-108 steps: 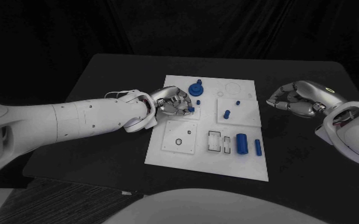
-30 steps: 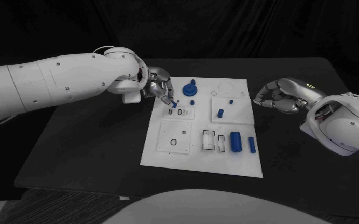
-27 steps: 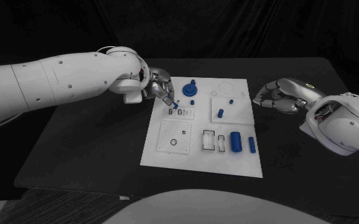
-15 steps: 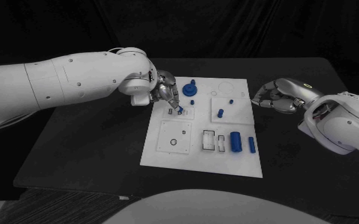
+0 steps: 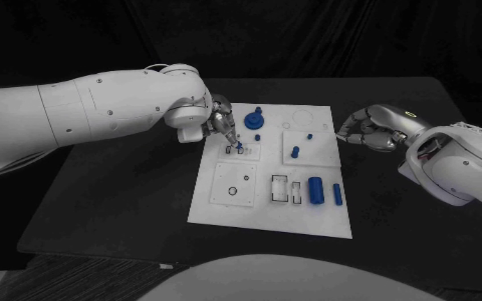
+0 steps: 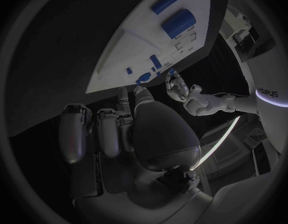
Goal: Assemble the parts on the task board
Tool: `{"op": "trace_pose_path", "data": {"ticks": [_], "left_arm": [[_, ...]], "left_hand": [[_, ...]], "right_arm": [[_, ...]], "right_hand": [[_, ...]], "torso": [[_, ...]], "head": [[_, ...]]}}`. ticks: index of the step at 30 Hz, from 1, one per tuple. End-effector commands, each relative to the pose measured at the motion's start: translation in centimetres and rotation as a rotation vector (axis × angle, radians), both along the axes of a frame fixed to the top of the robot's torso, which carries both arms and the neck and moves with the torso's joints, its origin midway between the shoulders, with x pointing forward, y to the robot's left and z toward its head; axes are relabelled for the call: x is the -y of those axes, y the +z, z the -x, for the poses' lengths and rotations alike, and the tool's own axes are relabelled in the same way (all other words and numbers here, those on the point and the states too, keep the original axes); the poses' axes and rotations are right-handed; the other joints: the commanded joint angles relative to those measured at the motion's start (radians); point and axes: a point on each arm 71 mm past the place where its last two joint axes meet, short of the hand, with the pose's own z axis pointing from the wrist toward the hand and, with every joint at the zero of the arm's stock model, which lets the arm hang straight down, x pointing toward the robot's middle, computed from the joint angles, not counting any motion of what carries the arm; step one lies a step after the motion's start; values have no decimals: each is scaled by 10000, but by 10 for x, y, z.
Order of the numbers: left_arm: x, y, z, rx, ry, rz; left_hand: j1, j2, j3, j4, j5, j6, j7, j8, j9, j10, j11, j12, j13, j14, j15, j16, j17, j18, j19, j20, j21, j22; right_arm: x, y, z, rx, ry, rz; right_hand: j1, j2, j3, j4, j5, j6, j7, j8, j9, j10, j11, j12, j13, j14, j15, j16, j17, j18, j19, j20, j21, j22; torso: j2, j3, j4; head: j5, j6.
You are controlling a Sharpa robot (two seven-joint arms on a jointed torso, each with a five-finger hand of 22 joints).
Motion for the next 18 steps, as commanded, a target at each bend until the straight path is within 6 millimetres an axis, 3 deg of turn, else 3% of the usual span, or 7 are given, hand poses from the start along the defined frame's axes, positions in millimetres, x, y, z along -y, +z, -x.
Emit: {"op": "trace_pose_path", "data": {"ticks": [1, 13, 18], "left_arm": [[2, 2, -1, 74, 462, -76], [19, 2, 0, 39, 146, -83], [21, 0, -2, -179, 35, -351]], "left_hand": [[-93, 27, 76, -7, 35, 434, -367, 18, 25, 1042, -96, 35, 2634, 1074, -75, 65, 2634, -33, 365, -60, -53, 2170], [-165, 45, 174, -100, -61, 497, -387, 25, 62, 1042, -114, 35, 2634, 1074, -91, 65, 2634, -22, 352, -76, -107, 2152], [-370, 58, 207, -112, -289, 544, -428, 14, 100, 1042, -147, 35, 2634, 1074, -120, 65, 2634, -13, 345, -101, -155, 2137]], "right_arm": [[1, -1, 0, -77, -129, 82], [1, -2, -1, -81, -108, 85], [1, -2, -1, -88, -119, 93]], "right_hand": [[204, 100, 17, -32, 44, 44, 10, -11, -8, 1138, -91, -29, 672, 677, -50, -60, 833, 177, 275, 6, -51, 2070], [204, 100, 17, -32, 44, 44, 10, -11, -8, 1138, -91, -29, 672, 677, -50, -60, 833, 177, 275, 6, -51, 2070], [204, 100, 17, -32, 44, 44, 10, -11, -8, 1138, -91, -29, 672, 677, -50, -60, 833, 177, 275, 6, -51, 2070]], "torso": [[-4, 9, 0], [-6, 9, 12], [-2, 5, 43]], "head": [[13, -1], [67, -1], [59, -1]]}}
